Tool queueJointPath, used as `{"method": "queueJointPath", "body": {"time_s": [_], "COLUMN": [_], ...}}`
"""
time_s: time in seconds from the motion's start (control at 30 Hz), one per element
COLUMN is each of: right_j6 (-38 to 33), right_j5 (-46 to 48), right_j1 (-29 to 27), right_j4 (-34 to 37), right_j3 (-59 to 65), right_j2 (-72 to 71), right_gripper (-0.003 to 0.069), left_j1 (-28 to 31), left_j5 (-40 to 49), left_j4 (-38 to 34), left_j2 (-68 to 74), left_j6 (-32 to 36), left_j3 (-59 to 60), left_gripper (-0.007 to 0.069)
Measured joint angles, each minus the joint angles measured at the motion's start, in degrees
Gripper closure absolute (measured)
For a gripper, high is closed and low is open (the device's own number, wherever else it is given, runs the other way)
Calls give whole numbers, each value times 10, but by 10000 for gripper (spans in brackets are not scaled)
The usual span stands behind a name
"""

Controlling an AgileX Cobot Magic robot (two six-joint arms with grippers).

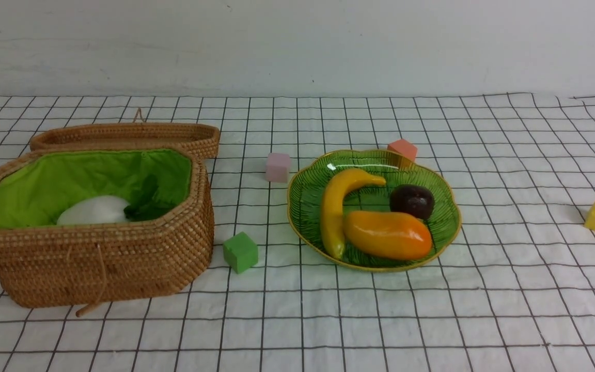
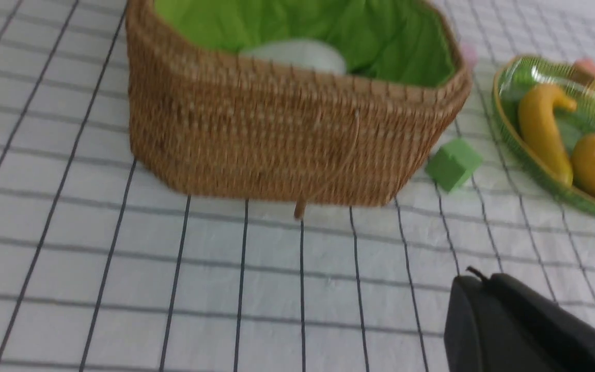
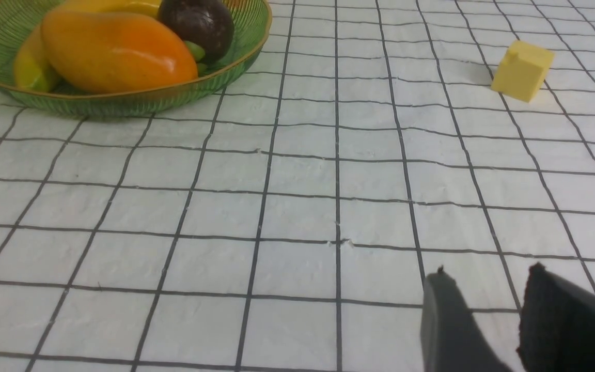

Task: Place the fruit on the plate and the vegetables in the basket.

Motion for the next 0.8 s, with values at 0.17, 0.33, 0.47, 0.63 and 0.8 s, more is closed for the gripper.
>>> {"method": "queueJointPath", "body": {"time_s": [0.17,0.33,0.47,0.63,0.8], "right_j6": [0,0,0,0,0], "right_j5": [0,0,0,0,0], "right_j1": [0,0,0,0,0], "right_j4": [0,0,0,0,0], "right_j3": [0,0,0,0,0], "right_j2": [0,0,0,0,0], "right_gripper": [421,421,421,421,421], "left_j1": [0,0,0,7,31], "left_j5": [-25,-25,-76,-175,-252], "left_j4": [3,3,2,4,2], "left_j2": [0,0,-26,-99,-100], "left_j6": [0,0,0,0,0], "left_j3": [0,1,43,177,293], "left_gripper": [638,638,638,637,637]}}
